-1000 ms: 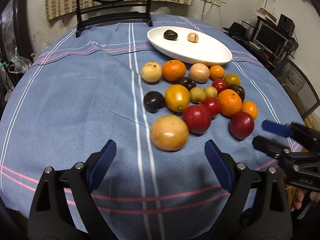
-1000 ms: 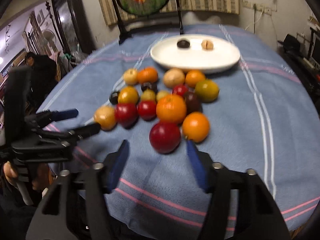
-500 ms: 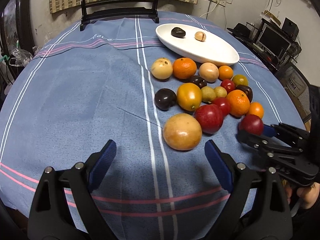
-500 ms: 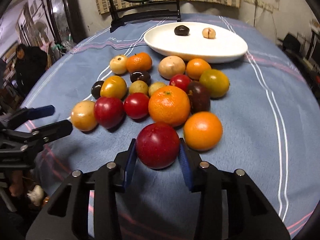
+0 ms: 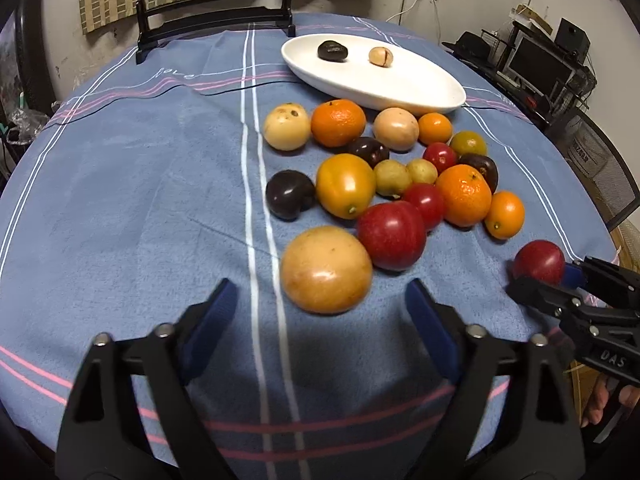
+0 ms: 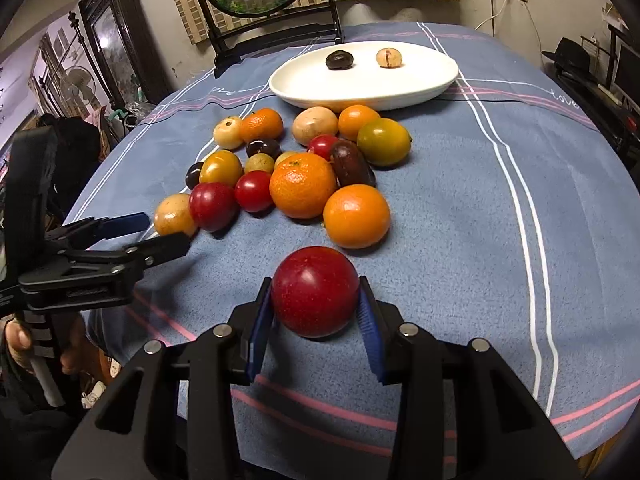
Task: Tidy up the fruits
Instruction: 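Grasp the red apple with the right gripper, then grasp the large pale yellow fruit with the left gripper while the right gripper holds the apple, then carry both fruits onto the white plate and open both grippers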
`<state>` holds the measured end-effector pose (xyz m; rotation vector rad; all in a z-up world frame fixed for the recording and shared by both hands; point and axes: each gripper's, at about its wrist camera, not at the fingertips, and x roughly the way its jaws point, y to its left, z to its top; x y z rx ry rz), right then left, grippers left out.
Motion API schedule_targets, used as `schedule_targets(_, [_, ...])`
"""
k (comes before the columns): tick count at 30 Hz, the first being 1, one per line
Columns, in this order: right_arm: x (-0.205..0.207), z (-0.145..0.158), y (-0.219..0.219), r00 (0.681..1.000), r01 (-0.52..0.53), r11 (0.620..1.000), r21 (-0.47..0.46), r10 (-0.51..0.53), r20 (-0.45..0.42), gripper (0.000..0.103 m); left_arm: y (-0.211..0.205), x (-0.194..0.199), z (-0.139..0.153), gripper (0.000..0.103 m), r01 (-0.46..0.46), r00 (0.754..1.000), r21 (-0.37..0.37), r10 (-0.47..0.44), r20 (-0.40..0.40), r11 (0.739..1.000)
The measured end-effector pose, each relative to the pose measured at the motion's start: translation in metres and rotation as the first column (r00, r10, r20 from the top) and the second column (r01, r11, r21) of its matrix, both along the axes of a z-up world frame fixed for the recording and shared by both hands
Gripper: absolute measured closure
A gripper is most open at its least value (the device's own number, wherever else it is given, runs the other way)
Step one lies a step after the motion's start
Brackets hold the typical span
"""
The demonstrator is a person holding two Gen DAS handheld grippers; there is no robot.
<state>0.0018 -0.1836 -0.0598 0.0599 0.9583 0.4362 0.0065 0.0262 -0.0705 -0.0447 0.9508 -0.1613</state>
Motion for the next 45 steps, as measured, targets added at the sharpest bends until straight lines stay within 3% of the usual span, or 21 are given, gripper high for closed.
schedule_targets(5, [0.000,0.001,-0.001,1.000,0.006,1.000,0.007,-0.006,-0.002,0.062,0.002,0.003,-0.004,0.045,-0.012,1.000,0.014,0.012,0.013,1.000])
schedule_targets(7, [0.000,0.003,-0.001,1.000,0.010,1.000,0.008,-0.010,0.002,0.062,0.007,0.002,0.000,0.058,-0.003,1.000,-0.030,0.003,0.017,1.000])
schedule_targets(21, [-0.001,0.014,0.000,1.000,0.001,1.000,0.022,-0.002,0.029,0.062,0.016,-0.022,0.039,0.058,-0.001,0.995,-0.064,0.008,0.096,0.998])
schedule_targets(28, [0.012,0.027,0.001,0.998,-0.007,1.000,0.018,0.006,0.056,0.062,0.012,-0.011,0.052,0.058,0.035,0.994,-0.074,-0.027,0.102,0.997])
schedule_targets(31, [0.030,0.034,0.006,0.998,-0.031,0.999,0.019,0.030,0.064,0.062,0.008,0.012,0.065,0.058,0.065,0.992,-0.054,-0.059,0.113,0.996])
schedule_targets(35, [0.069,0.051,0.014,0.994,-0.075,0.997,0.005,0.074,0.079,0.062,0.001,0.071,0.083,0.057,0.111,0.989,-0.030,-0.108,0.102,0.993])
schedule_targets(40, [0.171,0.062,0.018,0.996,-0.042,0.998,-0.048,0.046,0.077,0.062,-0.002,0.168,0.089,0.057,0.086,0.995,-0.042,-0.084,0.045,0.995])
schedule_targets(45, [0.266,0.038,0.034,0.999,-0.050,0.995,-0.090,0.049,-0.012,0.062,-0.011,0.261,0.070,0.057,0.034,0.999,-0.073,-0.036,-0.027,0.997])
